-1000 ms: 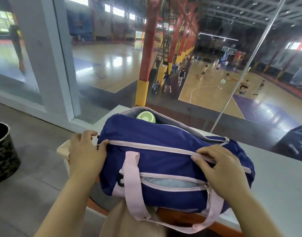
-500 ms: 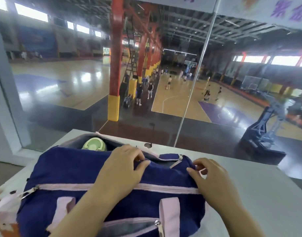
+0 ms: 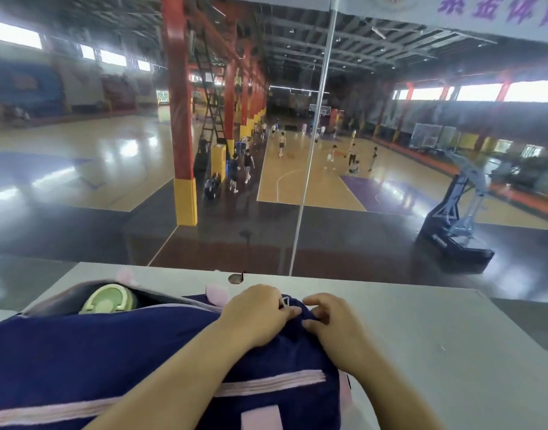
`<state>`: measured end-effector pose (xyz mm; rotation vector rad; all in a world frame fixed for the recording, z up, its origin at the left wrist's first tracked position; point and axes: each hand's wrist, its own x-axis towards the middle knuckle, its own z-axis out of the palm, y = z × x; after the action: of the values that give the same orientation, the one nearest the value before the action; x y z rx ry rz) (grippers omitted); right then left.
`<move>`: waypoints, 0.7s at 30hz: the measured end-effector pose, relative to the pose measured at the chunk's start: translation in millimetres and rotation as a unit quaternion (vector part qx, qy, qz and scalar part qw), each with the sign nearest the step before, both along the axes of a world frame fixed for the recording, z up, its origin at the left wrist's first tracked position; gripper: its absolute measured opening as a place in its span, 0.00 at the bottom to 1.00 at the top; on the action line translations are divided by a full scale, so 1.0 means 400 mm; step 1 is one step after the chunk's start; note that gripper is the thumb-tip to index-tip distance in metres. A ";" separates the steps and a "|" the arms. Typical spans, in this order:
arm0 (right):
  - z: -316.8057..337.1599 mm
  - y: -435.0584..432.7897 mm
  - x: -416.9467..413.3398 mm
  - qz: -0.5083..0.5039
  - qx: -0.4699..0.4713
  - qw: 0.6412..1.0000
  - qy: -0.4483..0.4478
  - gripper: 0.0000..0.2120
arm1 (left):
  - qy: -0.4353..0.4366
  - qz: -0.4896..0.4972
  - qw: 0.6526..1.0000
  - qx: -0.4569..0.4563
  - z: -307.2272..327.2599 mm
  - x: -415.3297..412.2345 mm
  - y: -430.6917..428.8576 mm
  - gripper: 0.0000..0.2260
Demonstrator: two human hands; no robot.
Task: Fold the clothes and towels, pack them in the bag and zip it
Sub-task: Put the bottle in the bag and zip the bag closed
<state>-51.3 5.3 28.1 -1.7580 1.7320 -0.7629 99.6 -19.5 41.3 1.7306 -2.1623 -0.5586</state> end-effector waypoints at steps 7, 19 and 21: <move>-0.007 0.000 -0.011 0.014 -0.032 0.999 -0.039 0.14 | 0.140 0.091 0.985 -0.028 0.004 -0.018 -0.013 0.05; 0.038 -0.023 0.021 0.071 -0.099 0.983 0.139 0.08 | 0.183 0.092 0.968 -0.142 0.026 0.022 0.027 0.03; 0.035 -0.017 0.029 0.049 -0.107 0.983 0.139 0.07 | 0.170 0.110 0.966 -0.161 0.024 0.039 0.034 0.03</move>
<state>-39.7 -1.5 42.3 -2.1659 1.7766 -0.7103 115.1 -5.8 51.1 1.5424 -1.6903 -0.3861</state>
